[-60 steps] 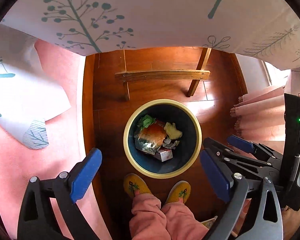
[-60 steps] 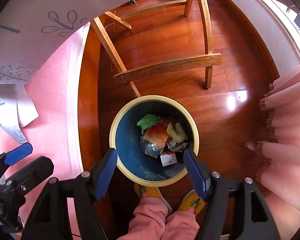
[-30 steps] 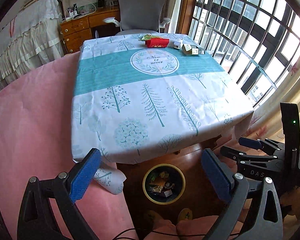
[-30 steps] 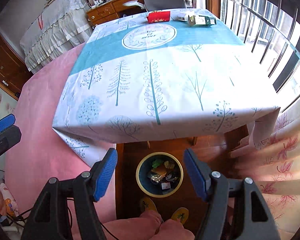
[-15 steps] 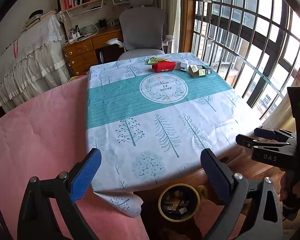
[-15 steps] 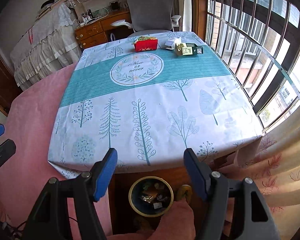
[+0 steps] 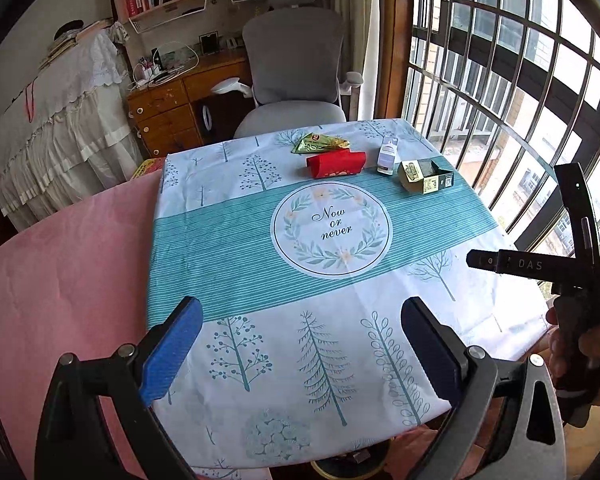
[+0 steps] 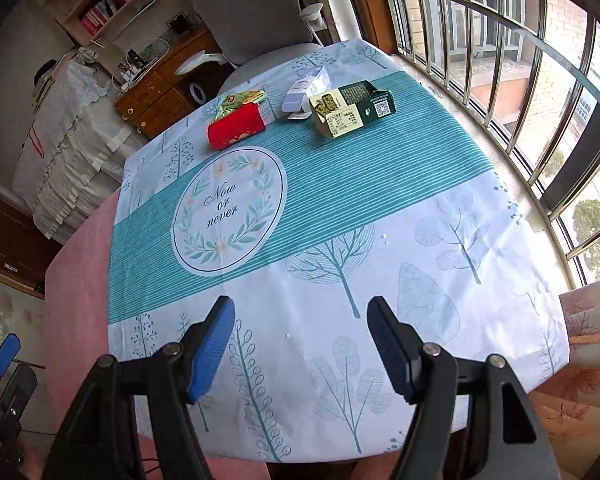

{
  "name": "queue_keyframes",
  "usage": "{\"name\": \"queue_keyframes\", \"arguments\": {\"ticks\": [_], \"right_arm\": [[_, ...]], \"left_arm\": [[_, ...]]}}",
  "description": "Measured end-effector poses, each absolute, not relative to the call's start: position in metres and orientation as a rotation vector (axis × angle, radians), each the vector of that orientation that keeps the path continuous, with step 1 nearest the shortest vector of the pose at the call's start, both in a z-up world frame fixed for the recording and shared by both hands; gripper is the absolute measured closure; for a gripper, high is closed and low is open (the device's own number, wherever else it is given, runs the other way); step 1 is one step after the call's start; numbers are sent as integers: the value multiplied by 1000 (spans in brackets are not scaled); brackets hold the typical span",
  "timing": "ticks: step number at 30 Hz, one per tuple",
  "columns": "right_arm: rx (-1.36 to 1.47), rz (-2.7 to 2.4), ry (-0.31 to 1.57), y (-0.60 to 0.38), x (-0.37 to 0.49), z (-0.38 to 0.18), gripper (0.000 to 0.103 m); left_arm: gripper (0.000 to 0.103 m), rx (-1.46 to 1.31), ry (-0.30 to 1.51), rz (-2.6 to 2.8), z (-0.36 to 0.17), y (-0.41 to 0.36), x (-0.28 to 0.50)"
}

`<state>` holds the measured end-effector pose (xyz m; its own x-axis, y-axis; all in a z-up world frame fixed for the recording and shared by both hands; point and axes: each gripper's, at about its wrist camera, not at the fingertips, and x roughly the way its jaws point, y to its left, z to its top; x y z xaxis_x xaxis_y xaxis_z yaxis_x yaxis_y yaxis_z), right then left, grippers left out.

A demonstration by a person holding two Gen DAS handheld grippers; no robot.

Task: Collect trash
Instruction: 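Grasp the white milk carton with left tool while right tool grasps the green box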

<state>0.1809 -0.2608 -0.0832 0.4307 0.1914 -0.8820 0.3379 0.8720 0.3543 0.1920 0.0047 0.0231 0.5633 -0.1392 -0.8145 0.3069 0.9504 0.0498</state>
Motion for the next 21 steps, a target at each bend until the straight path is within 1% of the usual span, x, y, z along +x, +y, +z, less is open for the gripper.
{"name": "queue_keyframes", "arguments": {"ticks": [10,17,19,20,21], "right_arm": [[870,-88,1165,-370,308,-150,34],[991,-102,1182,-392,349,-189,34],[975,-96,1153,-396,356,-188,44],[942,-90,1157,-397,359,-188,60],[922,-77,1162,-399,362,-188,69]], "left_arm": [[4,242,1073,-204,-26,-131,331],[4,275,1101,-202,-42,-187,389],[4,288,1103,-202,-45,-200,405],[4,291,1104,-203,-47,-206,413],[4,293,1105,-206,-49,-212,421]]}}
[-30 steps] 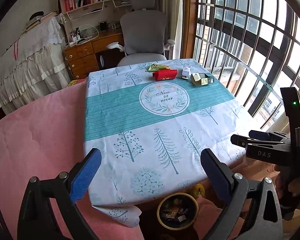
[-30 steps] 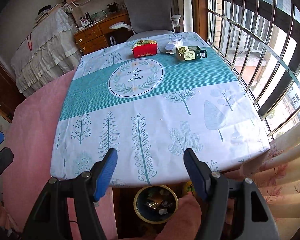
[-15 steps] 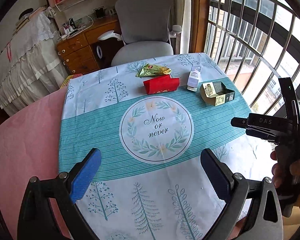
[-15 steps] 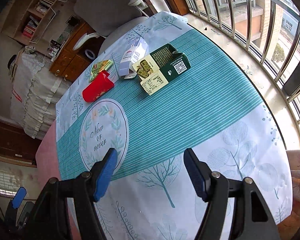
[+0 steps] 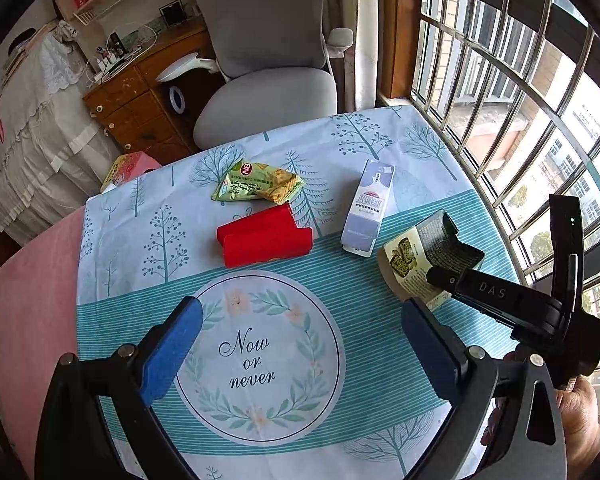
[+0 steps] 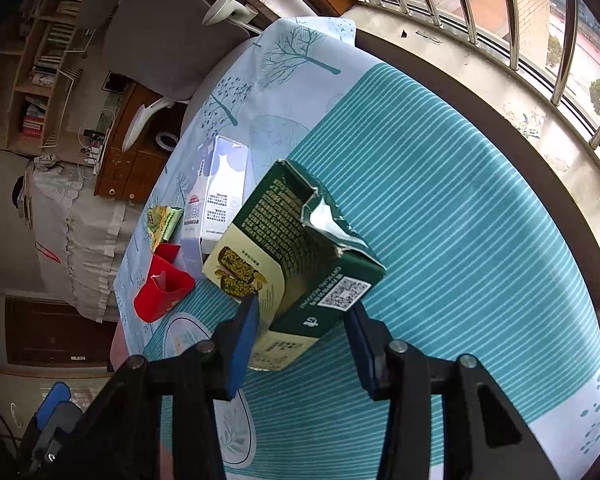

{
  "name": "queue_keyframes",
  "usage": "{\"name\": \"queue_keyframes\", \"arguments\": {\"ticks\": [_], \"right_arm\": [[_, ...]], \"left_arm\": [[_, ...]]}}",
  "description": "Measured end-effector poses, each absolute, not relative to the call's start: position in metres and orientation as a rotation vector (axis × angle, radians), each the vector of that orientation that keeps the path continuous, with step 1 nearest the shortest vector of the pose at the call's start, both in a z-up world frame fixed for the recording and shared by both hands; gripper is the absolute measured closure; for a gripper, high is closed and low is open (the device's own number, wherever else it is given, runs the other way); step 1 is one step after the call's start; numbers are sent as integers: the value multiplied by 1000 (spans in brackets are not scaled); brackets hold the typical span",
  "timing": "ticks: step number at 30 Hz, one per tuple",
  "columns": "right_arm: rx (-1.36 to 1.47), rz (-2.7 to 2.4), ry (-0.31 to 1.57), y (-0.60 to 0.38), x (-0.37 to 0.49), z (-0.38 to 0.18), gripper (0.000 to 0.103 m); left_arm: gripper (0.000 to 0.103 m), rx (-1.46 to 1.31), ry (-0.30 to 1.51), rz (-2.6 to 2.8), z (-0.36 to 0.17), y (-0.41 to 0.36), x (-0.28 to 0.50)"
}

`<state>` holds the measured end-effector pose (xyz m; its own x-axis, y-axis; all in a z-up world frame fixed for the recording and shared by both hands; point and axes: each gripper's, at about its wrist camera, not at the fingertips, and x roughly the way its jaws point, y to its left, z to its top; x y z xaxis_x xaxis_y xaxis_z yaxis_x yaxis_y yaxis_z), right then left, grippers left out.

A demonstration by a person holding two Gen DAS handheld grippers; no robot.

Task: Collect trash
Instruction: 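Grasp the white milk carton with left tool while right tool grasps the green box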

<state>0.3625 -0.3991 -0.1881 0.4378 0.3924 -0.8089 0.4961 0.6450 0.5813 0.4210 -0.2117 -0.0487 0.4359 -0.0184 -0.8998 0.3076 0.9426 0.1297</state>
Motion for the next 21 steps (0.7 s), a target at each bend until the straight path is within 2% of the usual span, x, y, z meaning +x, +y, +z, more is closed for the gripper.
{"name": "queue_keyframes", "arguments": {"ticks": [5,8,12,17,18,20,21], "right_arm": [[905,-51,1104,-425,361,-181,77],[910,-48,1095,-441,355,-179,77],[931,-47,1100,-457,347,-182,77],[951,-32,1104,-467,338,-185,77],[952,-27,1106,-468,337,-185,77],[952,-19,1108,-468,335,-186,77],[950,-15,1109,-468,334,-186,77]], "left_arm": [[4,304,1138,-233,-69,-245,463],[5,328,1183,-245,-92,-265,489],[18,355,1242,-266,-123,-291,518],[18,422,1271,-216,-155,-314,539],[22,426,1285,-209,-160,-315,541],[44,432,1324,-219,-172,-320,542],[65,440,1347,-223,-178,-322,541]]}}
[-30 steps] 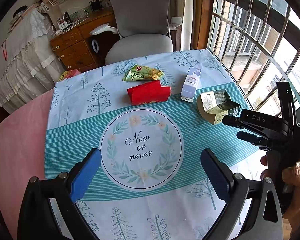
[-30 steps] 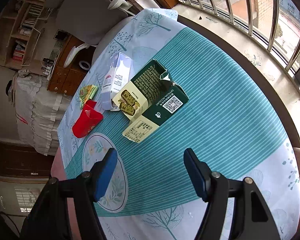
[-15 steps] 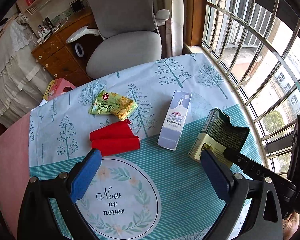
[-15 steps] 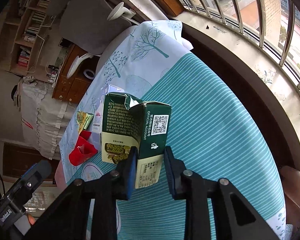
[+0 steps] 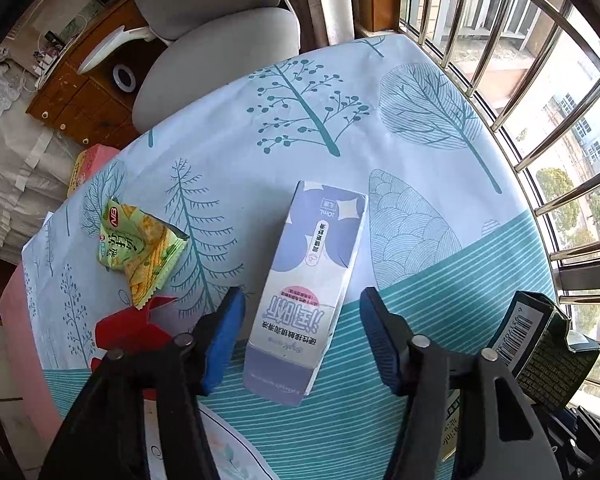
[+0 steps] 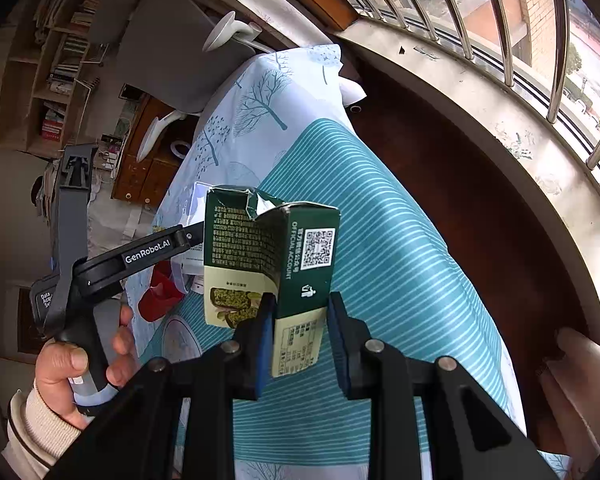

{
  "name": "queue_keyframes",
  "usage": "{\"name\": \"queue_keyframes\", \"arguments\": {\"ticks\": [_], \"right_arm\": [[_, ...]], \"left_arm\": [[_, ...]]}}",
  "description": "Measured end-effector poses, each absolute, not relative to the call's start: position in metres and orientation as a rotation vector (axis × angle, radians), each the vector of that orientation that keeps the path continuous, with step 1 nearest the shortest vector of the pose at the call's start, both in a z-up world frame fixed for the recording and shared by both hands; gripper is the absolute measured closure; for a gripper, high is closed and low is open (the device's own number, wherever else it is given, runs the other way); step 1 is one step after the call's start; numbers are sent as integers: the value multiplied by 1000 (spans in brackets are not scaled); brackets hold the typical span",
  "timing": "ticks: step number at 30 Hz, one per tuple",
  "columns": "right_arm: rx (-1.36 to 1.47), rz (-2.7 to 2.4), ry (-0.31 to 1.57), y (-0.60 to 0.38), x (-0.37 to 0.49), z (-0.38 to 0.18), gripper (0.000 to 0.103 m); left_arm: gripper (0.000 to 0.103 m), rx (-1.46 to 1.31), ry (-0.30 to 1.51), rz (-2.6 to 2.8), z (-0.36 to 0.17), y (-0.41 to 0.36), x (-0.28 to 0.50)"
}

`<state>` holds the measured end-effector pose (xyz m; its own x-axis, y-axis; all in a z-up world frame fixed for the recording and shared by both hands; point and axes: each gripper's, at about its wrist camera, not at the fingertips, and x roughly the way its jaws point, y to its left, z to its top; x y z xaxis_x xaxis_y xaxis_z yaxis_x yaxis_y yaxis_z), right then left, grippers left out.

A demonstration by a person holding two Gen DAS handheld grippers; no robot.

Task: Collect trash
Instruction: 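Grasp the white milk carton with left tool while right tool grasps the green box, then carry carton and box over the wastebasket and open both tools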

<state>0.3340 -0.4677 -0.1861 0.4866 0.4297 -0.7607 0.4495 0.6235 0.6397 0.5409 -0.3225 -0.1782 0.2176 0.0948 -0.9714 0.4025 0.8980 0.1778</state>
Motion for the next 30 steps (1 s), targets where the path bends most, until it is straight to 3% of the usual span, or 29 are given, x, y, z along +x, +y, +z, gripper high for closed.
{"name": "queue_keyframes", "arguments": {"ticks": [2,14,30], "right_arm": [[942,-9,1111,-466,332,-185,77],[937,0,1135,-443,290,-173,78],[962,13,1114,-322,121,-126,78]], "left_arm": [[71,454,1335,-228,-179,-326,533],[72,400,1228,-333,-93,-289,429],[71,222,1126,-416,-3,-78,175]]}}
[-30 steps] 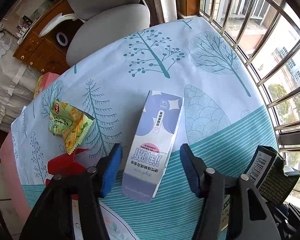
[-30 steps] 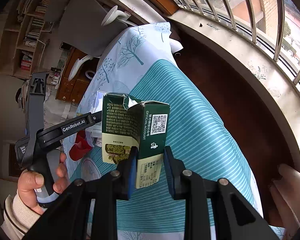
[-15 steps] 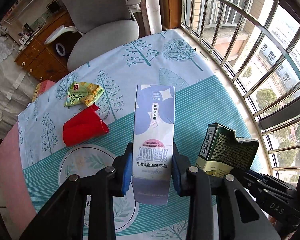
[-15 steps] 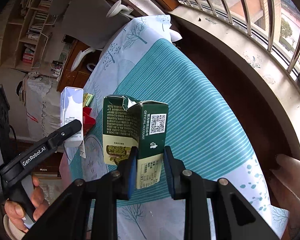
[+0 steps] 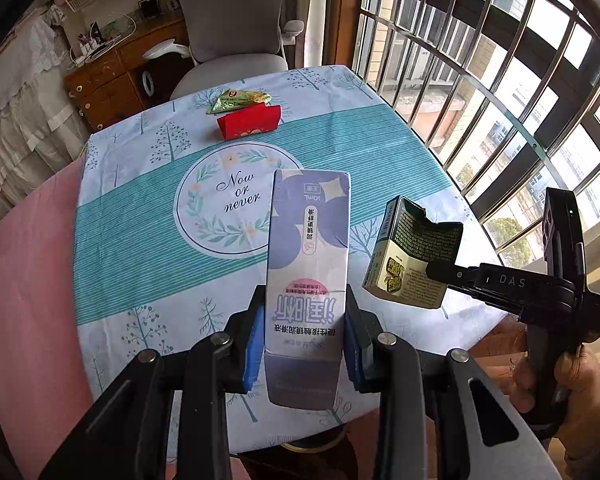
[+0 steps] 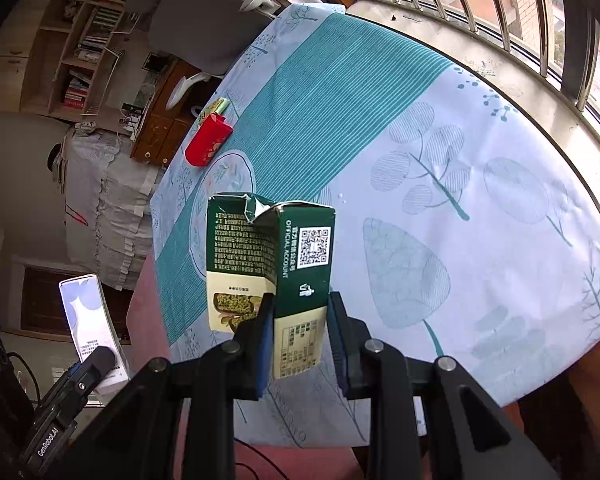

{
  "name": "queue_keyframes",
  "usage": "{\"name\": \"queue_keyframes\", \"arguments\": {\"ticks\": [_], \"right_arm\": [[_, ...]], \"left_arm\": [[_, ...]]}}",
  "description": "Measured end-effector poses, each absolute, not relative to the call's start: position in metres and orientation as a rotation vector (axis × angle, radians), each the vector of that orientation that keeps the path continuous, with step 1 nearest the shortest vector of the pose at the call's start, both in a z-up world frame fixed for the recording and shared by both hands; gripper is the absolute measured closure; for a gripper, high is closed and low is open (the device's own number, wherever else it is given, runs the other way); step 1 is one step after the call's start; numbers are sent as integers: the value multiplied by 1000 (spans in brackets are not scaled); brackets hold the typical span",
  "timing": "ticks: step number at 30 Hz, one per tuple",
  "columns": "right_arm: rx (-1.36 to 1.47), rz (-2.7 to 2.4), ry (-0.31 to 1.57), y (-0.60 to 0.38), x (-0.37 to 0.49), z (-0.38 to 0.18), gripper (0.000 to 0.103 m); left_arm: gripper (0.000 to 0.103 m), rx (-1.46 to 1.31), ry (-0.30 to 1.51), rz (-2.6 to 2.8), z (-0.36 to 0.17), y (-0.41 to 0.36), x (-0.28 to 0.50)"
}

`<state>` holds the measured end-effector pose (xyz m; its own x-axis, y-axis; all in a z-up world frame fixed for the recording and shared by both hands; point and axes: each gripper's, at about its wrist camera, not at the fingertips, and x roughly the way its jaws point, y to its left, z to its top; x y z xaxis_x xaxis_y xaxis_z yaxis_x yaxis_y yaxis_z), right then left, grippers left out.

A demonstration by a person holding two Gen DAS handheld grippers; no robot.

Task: Collect trash
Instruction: 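Carry carton and box over the wastebasket and open both tools, then raise both open tools back toward the table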

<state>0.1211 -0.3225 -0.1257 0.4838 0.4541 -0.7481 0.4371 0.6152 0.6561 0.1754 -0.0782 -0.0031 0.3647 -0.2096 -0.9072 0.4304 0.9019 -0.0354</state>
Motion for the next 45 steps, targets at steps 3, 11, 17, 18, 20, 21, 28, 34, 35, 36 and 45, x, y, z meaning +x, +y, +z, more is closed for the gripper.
{"name": "queue_keyframes", "arguments": {"ticks": [3,11,17,18,20,21,28,34,35,36,45], "right_arm": [[975,12,1106,-289,77,-122,78],[894,-20,1250,-220,-17,-129,78],[779,-29,1392,-188,-56,-154,78],[769,-31,1416,-184,-60,-163,78],[747,-37,1451,-178,-65,-182,78],[731,-41,1466,-174,-67,-193,78],[590,-74,1593,-145,-70,-306,78],[471,-83,1669,-127,-64,-403,77],[463,-71,1688,-124,-64,-418,77],[469,-56,1713,-124,-61,-429,76],[488,-13,1648,-127,-56,-442,46]], "left_arm": [[71,218,1109,-429,-2,-36,127],[71,193,1160,-447,-33,40,27],[71,151,1275,-454,-84,52,-17],[71,134,1304,-453,-94,53,-22],[71,128,1342,-449,-118,50,-33],[71,137,1353,-448,-130,48,-38],[71,134,1451,-379,-251,36,-47],[70,138,1508,-318,-347,27,-40],[69,132,1508,-310,-357,27,-37],[56,131,1512,-299,-366,26,-36],[5,55,1502,-150,-379,54,-26]]}}
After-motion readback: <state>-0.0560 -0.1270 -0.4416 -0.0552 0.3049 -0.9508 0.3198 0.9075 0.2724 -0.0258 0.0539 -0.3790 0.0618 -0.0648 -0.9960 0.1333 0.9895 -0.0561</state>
